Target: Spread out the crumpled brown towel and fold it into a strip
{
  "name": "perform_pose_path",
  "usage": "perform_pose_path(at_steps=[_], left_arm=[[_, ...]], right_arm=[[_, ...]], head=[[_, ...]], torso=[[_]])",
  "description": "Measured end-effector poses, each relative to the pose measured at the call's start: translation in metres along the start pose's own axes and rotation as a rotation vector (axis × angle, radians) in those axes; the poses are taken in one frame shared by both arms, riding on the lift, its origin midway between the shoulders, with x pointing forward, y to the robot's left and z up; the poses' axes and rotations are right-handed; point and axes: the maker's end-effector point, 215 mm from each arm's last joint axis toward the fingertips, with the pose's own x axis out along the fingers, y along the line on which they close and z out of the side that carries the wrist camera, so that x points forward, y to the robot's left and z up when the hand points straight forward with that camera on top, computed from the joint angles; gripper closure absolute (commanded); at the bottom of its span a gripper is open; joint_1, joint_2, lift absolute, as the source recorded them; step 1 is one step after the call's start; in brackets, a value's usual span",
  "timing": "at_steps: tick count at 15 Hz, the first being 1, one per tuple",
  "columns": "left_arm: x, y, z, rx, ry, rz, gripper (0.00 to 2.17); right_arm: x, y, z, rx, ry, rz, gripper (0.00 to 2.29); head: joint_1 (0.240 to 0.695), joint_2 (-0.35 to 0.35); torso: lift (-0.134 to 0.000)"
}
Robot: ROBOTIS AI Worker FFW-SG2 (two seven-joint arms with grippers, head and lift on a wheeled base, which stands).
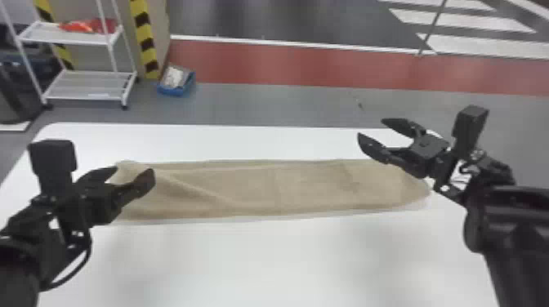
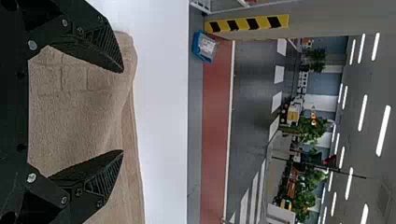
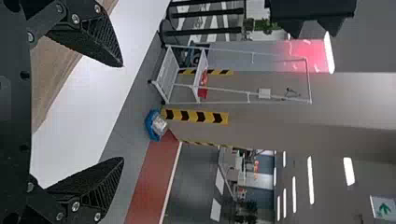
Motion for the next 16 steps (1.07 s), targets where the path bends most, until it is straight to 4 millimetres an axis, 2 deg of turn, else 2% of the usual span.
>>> perform_pose_path(at_steps=[2, 3, 5, 6, 8, 11, 13, 16], left_arm=[[-0.005, 0.012, -0.004, -0.009, 0.003, 0.008, 0.33], [-0.008, 0.015, -0.006, -0.011, 0.005, 0.012, 0.33], [-0.011, 0.021, -0.010, -0.004, 0.013, 0.016, 0.33], [-0.012, 0.023, -0.011, 0.000, 0.018, 0.017, 0.33], [-0.012, 0.025, -0.014, 0.004, 0.027, 0.018, 0.33], [-0.013, 0.025, -0.019, 0.005, 0.051, 0.019, 0.33], [-0.014, 0.023, -0.020, 0.010, 0.063, 0.019, 0.33], [-0.016, 0.023, -0.023, 0.012, 0.071, 0.022, 0.33]], right_arm=[[0.039, 0.040, 0.017, -0.104, -0.013, 0.124, 0.23], [0.057, 0.060, 0.020, -0.158, -0.001, 0.193, 0.25], [0.088, 0.108, 0.023, -0.293, 0.029, 0.350, 0.26], [0.101, 0.133, 0.022, -0.345, 0.049, 0.418, 0.26], [0.124, 0.167, 0.005, -0.336, 0.141, 0.467, 0.32], [0.152, 0.200, -0.008, -0.233, 0.320, 0.485, 0.45], [0.163, 0.220, 0.006, -0.192, 0.399, 0.522, 0.47], [0.170, 0.222, 0.014, -0.269, 0.497, 0.579, 0.47]], head=[[0.695, -0.004], [0.695, 0.046], [0.695, 0.094], [0.695, 0.122], [0.695, 0.177], [0.695, 0.210], [0.695, 0.236], [0.695, 0.242]], torso=[[-0.124], [-0.124], [-0.124], [-0.124], [-0.124], [-0.124], [-0.124], [-0.124]])
